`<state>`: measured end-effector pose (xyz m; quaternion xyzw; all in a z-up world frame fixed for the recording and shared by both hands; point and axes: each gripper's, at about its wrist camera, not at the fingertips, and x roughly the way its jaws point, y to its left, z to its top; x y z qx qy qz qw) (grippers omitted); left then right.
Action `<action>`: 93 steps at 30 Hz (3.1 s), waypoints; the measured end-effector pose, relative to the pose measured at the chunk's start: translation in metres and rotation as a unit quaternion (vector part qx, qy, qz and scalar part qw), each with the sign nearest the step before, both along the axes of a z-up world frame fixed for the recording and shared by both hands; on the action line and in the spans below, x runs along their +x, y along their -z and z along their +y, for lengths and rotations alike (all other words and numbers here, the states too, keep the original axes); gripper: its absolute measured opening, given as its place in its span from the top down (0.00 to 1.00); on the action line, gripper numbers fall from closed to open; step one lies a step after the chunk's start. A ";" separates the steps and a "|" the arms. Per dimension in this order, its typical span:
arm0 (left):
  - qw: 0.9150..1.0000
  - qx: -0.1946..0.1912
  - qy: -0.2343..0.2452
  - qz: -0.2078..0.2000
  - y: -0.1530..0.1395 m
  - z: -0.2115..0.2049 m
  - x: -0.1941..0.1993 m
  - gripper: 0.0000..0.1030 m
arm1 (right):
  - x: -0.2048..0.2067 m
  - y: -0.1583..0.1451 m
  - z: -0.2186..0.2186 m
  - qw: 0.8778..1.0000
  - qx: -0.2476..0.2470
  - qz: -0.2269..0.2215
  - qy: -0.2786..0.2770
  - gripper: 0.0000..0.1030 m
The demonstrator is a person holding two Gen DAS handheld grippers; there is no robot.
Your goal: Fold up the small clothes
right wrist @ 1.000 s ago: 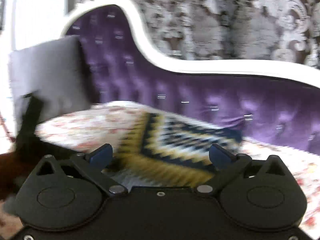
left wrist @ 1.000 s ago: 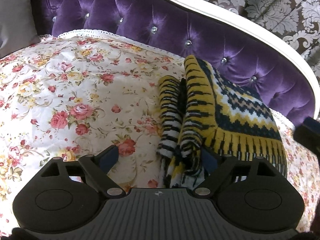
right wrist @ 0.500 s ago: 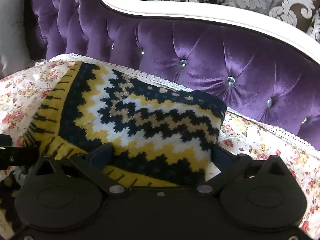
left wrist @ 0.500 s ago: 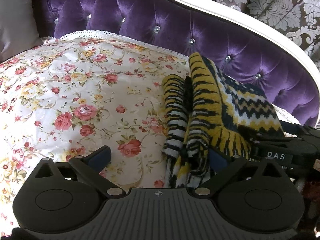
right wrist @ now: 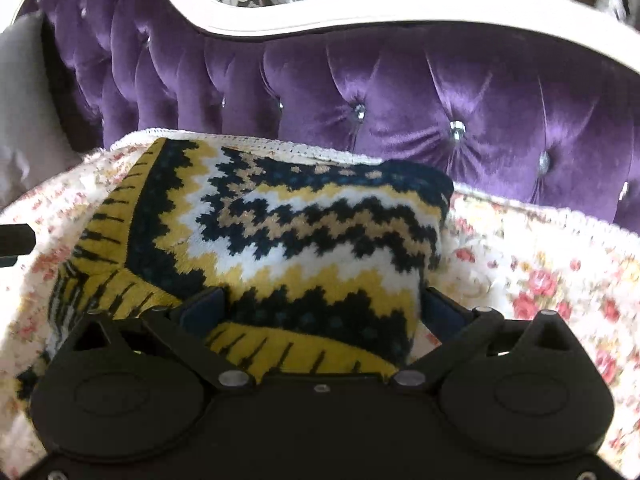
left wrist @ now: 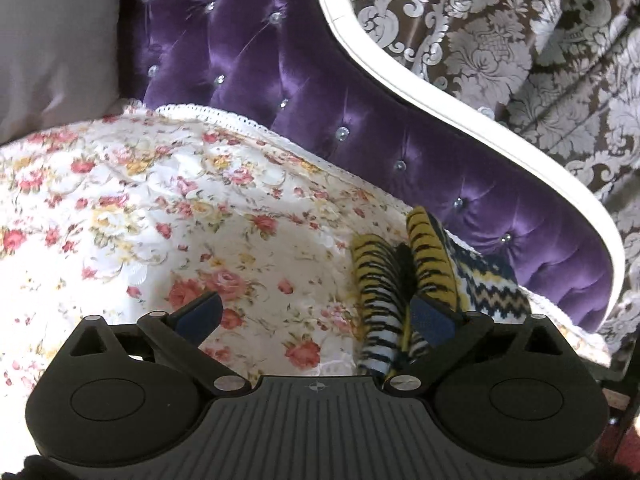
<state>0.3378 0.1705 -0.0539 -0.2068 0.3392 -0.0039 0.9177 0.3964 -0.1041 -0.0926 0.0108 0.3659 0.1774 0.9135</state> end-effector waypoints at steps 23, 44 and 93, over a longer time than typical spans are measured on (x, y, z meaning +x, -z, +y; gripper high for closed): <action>0.988 0.023 0.137 0.065 0.027 -0.057 0.019 0.01 | 0.000 0.016 -0.052 0.982 0.176 0.054 -0.036 0.00; 0.989 -0.120 0.079 0.030 0.015 -0.012 0.016 0.01 | 0.017 0.028 -0.055 0.963 0.260 0.045 -0.048 0.00; 0.975 -0.101 0.193 0.047 0.024 -0.140 -0.085 0.50 | -0.095 -0.032 -0.110 0.986 0.155 0.040 -0.038 0.49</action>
